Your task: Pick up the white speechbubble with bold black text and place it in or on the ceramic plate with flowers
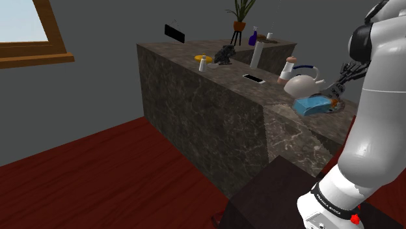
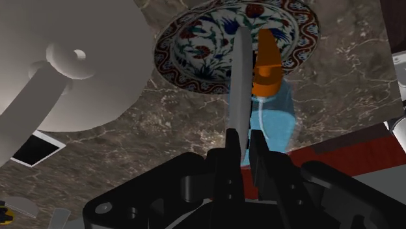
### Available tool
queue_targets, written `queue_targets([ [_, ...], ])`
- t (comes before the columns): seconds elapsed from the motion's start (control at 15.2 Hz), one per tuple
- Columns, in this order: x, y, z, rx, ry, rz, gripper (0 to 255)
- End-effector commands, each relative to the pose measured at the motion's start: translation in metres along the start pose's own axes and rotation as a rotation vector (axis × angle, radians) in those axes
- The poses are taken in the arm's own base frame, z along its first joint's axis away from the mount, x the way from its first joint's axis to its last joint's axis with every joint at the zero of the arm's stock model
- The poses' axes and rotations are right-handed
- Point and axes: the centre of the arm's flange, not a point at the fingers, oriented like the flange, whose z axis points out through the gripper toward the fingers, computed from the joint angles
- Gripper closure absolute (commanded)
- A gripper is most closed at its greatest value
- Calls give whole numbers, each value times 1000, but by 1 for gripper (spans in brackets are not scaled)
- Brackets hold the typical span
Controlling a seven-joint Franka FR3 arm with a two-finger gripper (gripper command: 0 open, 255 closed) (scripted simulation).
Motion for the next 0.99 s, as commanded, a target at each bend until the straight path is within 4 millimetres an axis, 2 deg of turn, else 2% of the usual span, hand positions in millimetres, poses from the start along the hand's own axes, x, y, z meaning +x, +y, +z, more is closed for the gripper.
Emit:
queue_targets([
  [0.0,-5,2,10,4,2,-1,255],
  [0.4,-20,3,37,4,2,-1,255],
  [0.92,-20,3,37,4,2,-1,255],
])
